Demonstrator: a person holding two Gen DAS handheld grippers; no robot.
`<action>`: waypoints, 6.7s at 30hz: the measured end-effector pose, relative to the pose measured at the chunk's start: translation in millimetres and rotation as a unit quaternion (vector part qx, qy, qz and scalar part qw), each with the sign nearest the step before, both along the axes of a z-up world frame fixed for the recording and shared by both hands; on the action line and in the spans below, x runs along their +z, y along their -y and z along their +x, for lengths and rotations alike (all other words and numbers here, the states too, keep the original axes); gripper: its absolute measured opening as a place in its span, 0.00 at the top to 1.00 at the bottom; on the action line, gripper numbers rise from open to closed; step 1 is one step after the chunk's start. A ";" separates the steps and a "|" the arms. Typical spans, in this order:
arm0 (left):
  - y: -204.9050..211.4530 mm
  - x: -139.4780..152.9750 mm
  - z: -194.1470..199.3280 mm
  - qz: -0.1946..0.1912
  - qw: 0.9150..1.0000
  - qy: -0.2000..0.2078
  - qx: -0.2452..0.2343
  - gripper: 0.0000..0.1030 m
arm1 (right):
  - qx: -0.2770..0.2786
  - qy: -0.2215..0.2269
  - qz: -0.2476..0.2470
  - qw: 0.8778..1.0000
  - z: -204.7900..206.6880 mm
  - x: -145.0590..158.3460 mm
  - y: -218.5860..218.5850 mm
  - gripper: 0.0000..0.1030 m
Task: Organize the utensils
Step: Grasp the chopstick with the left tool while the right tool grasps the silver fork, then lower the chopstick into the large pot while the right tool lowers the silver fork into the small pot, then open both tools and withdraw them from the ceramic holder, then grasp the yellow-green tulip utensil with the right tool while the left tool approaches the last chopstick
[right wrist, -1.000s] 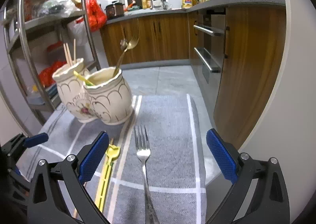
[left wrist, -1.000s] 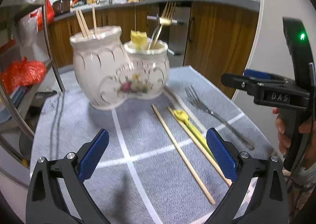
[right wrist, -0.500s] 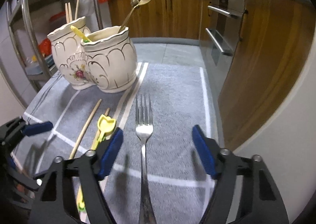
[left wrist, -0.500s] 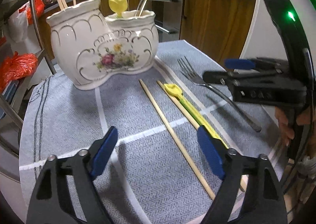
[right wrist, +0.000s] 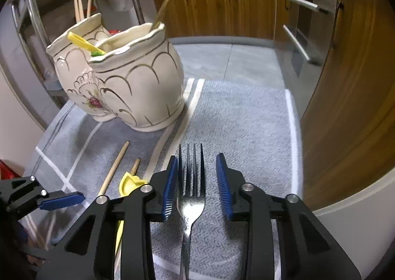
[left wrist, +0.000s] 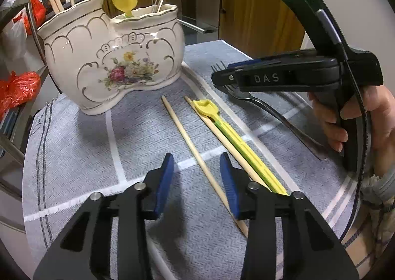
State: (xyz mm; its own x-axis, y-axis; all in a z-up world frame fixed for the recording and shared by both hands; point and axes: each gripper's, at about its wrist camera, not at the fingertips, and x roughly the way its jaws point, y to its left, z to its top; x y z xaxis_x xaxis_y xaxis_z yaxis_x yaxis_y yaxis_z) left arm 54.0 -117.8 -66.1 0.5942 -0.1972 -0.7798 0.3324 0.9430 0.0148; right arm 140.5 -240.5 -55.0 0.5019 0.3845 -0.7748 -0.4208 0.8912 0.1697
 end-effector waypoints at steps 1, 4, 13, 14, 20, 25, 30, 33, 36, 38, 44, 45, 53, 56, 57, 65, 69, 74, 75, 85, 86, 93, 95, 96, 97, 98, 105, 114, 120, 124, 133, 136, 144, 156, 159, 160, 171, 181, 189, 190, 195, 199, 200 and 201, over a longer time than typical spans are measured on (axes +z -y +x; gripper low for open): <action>-0.7 0.0 1.8 0.002 1.000 0.001 0.002 0.72 | 0.001 0.000 0.001 1.000 -0.3 0.2 0.2 0.77; -3.8 1.5 7.9 -0.001 1.000 -0.004 -0.006 0.91 | 0.003 0.003 0.001 1.000 -3.7 0.9 -0.6 0.78; -22.2 5.9 6.8 0.016 1.000 0.001 -0.007 0.96 | -0.003 0.059 0.016 0.998 -23.3 25.3 5.0 0.78; -25.1 6.5 6.1 0.013 1.000 0.002 -0.006 0.96 | -0.002 0.066 0.019 0.998 -26.3 28.2 5.6 0.78; -35.6 7.1 2.3 0.009 1.000 0.004 -0.008 0.96 | 0.005 0.126 0.026 0.992 -52.2 54.4 7.1 0.78; -41.0 13.4 -5.3 0.007 1.000 0.017 -0.015 0.96 | 0.010 0.172 0.029 0.985 -75.0 77.2 4.0 0.79; -52.7 23.0 -17.6 -0.006 0.999 0.038 -0.018 0.96 | 0.012 0.210 0.033 0.977 -87.7 90.1 1.4 0.80; -61.8 27.2 -21.9 -0.013 0.999 0.041 -0.012 0.96 | 0.008 0.222 0.038 0.974 -93.2 94.8 2.3 0.80; -67.9 32.7 -26.0 -0.019 0.999 0.050 -0.010 0.96 | 0.005 0.237 0.038 0.971 -98.4 97.9 2.4 0.81; -71.1 36.0 -29.4 -0.023 0.998 0.060 -0.012 0.96 | 0.004 0.244 0.039 0.969 -103.0 101.7 1.8 0.82; -79.5 43.2 -39.9 -0.044 0.992 0.114 -0.023 0.96 | 0.001 0.262 0.033 0.965 -109.6 106.2 -1.1 0.84; -82.2 45.2 -41.1 -0.049 0.991 0.121 -0.021 0.96 | 0.001 0.263 0.033 0.964 -110.2 106.8 -1.4 0.86; -86.6 48.1 -39.1 -0.062 0.988 0.137 -0.019 0.96 | 0.004 0.268 0.022 0.963 -114.2 109.0 -6.5 0.96; -90.6 50.9 -42.6 -0.076 0.985 0.156 -0.019 0.96 | -0.001 0.279 0.014 0.960 -119.0 113.7 -5.6 0.96; -92.7 52.5 -44.1 -0.084 0.983 0.165 -0.020 0.96 | -0.002 0.282 0.015 0.959 -120.7 115.8 -4.0 0.96; -111.1 72.6 -54.1 -0.148 0.958 0.243 -0.015 0.96 | -0.014 0.295 0.019 0.955 -125.8 126.9 -5.1 0.96; -122.4 88.2 -51.0 -0.177 0.945 0.274 -0.008 0.96 | -0.020 0.305 0.025 0.952 -123.2 139.5 -7.6 0.96; -137.2 110.0 -34.2 -0.205 0.934 0.294 -0.004 0.96 | -0.030 0.328 0.034 0.944 -115.6 160.5 -9.6 0.96; -139.8 116.2 -26.8 -0.211 0.931 0.297 -0.003 0.96 | -0.033 0.333 0.035 0.942 -114.4 164.6 -9.0 0.96; -144.3 147.3 38.9 -0.234 0.920 0.314 0.002 0.96 | -0.076 0.373 0.079 0.921 -83.9 191.6 -3.9 0.96; -143.7 148.3 45.5 -0.237 0.919 0.314 0.004 0.96 | -0.082 0.374 0.080 0.920 -81.1 191.2 -2.5 0.96; -128.9 147.8 89.0 -0.215 0.918 0.332 0.021 0.96 | -0.107 0.359 0.026 0.927 -56.0 176.7 -3.1 0.96; -125.7 142.5 94.3 -0.208 0.918 0.336 0.028 0.96 | -0.100 0.340 0.008 0.935 -45.8 167.2 -8.2 0.96; -123.9 139.3 98.1 -0.203 0.919 0.338 0.032 0.96 | -0.097 0.333 0.006 0.938 -42.4 164.0 -9.3 0.96; -123.1 136.2 101.5 -0.199 0.919 0.338 0.036 0.96 | -0.092 0.321 0.007 0.942 -37.2 159.6 -11.1 0.96; -123.2 132.5 105.6 -0.196 0.920 0.337 0.041 0.96 | -0.090 0.316 0.007 0.944 -34.4 157.2 -13.0 0.96; -128.0 114.7 106.4 -0.195 0.926 0.321 0.040 0.96 | -0.077 0.286 -0.009 0.955 -19.3 136.5 -27.0 0.96; -147.3 103.4 90.3 -0.198 0.931 0.301 0.054 0.96 | -0.073 0.261 -0.028 0.962 -6.7 117.4 -43.0 0.96; -156.4 103.3 82.7 -0.194 0.931 0.303 0.068 0.96 | -0.077 0.254 -0.034 0.964 -4.3 108.5 -45.5 0.96; -155.7 106.1 75.2 -0.182 0.932 0.308 0.064 0.96 | -0.082 0.249 -0.037 0.964 -0.4 104.3 -45.2 0.95; -137.0 113.1 62.9 -0.132 0.940 0.311 0.051 0.96 | -0.084 0.245 -0.021 0.966 1.1 103.4 -39.8 0.74; -133.7 116.2 60.0 -0.129 0.941 0.308 0.052 0.94 | -0.084 0.249 -0.006 0.965 -1.2 107.5 -35.2 0.62; -132.5 123.8 47.0 -0.126 0.945 0.293 0.071 0.38 | -0.090 0.269 0.048 0.958 -14.8 124.8 -20.7 0.11; -130.6 131.5 19.5 -0.110 0.945 0.290 0.102 0.06 | -0.109 0.255 0.097 0.956 -26.7 129.9 -6.8 0.05; -130.0 130.4 14.7 -0.106 0.947 0.283 0.107 0.06 | -0.110 0.250 0.096 0.957 -30.1 126.6 -6.7 0.05; -129.2 130.9 14.3 -0.105 0.948 0.282 0.108 0.06 | -0.109 0.249 0.095 0.958 -31.5 125.4 -7.6 0.05; -121.9 127.1 -0.8 -0.093 0.954 0.266 0.104 0.05 | -0.091 0.240 0.072 0.964 -44.2 116.3 -17.9 0.05; -118.9 123.7 -11.3 -0.086 0.959 0.252 0.096 0.05 | -0.084 0.235 0.059 0.967 -58.1 106.5 -20.9 0.05; -121.8 106.8 -21.3 -0.081 0.965 0.232 0.095 0.05 | -0.076 0.207 0.030 0.975 -71.3 80.1 -19.3 0.05; -122.4 103.6 -22.4 -0.080 0.965 0.230 0.096 0.05 | -0.073 0.203 0.029 0.976 -72.8 77.0 -19.4 0.05; -126.1 88.6 -26.1 -0.084 0.966 0.225 0.094 0.05 | -0.037 0.184 0.007 0.982 -86.1 57.3 -29.7 0.05; -126.9 74.8 -24.1 -0.089 0.968 0.213 0.096 0.05 | 0.006 0.156 -0.018 0.988 -94.8 40.9 -40.2 0.05; -126.7 72.0 -23.2 -0.087 0.969 0.209 0.093 0.05 | 0.015 0.151 -0.024 0.988 -96.2 37.7 -43.9 0.05; -126.0 69.0 -22.9 -0.083 0.971 0.207 0.089 0.05 | 0.021 0.147 -0.028 0.988 -97.6 35.3 -46.7 0.05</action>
